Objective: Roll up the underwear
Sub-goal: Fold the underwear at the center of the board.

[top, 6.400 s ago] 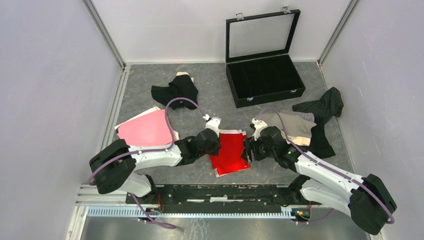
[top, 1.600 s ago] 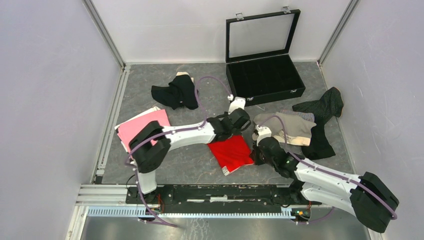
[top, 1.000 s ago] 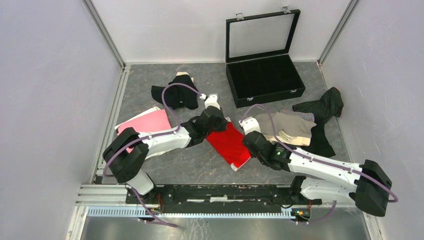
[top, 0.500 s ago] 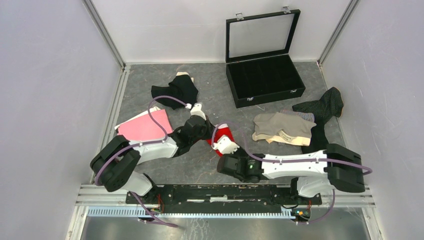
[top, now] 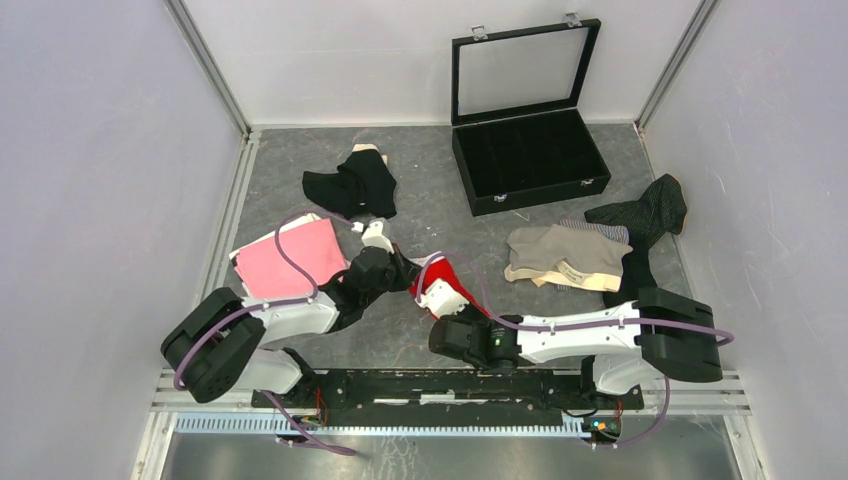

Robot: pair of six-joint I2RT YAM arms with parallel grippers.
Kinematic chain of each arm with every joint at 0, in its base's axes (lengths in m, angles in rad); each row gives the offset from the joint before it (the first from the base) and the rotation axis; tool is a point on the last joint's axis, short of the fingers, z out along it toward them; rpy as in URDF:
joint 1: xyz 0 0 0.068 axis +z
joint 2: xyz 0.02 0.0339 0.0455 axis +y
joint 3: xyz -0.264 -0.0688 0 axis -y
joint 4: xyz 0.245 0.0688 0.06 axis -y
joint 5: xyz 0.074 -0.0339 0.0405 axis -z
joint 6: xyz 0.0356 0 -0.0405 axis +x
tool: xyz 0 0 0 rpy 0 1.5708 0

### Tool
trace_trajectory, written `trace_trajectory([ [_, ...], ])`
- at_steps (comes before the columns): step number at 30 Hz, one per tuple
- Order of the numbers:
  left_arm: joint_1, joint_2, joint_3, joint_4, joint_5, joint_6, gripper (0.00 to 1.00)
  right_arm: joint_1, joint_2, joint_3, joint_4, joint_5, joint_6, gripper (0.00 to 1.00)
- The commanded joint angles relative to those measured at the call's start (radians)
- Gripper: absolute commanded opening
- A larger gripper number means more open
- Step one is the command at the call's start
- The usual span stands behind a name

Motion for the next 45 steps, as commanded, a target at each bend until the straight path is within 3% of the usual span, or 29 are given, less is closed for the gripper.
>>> trace_trajectory([
  [1,0.031,-0.025,-0.029,0.073,-0.093,-0.036,0.02,0.009,0.014,-0.029,0.047,-0.075,-0.020,0.02],
  [7,0.034,-0.042,-0.068,0.089,-0.105,-0.048,0.02,0.008,0.028,-0.056,0.128,-0.128,-0.025,0.07],
  [14,0.035,-0.060,-0.110,0.100,-0.115,-0.052,0.02,0.008,0.016,-0.079,0.179,-0.173,-0.022,0.22],
  [20,0.036,-0.065,-0.125,0.105,-0.121,-0.052,0.02,0.002,-0.065,-0.093,0.228,-0.222,-0.035,0.38],
  [25,0.036,-0.058,-0.123,0.111,-0.116,-0.044,0.02,-0.008,-0.179,-0.117,0.281,-0.293,-0.069,0.44],
  [29,0.036,-0.060,-0.123,0.114,-0.110,-0.036,0.02,-0.061,-0.263,-0.131,0.318,-0.363,-0.092,0.38],
  [37,0.036,-0.063,-0.122,0.116,-0.104,-0.029,0.02,-0.232,-0.236,-0.132,0.383,-0.487,-0.093,0.09],
  [45,0.036,-0.065,-0.128,0.112,-0.107,-0.025,0.02,-0.255,-0.100,-0.116,0.466,-0.611,-0.116,0.03],
])
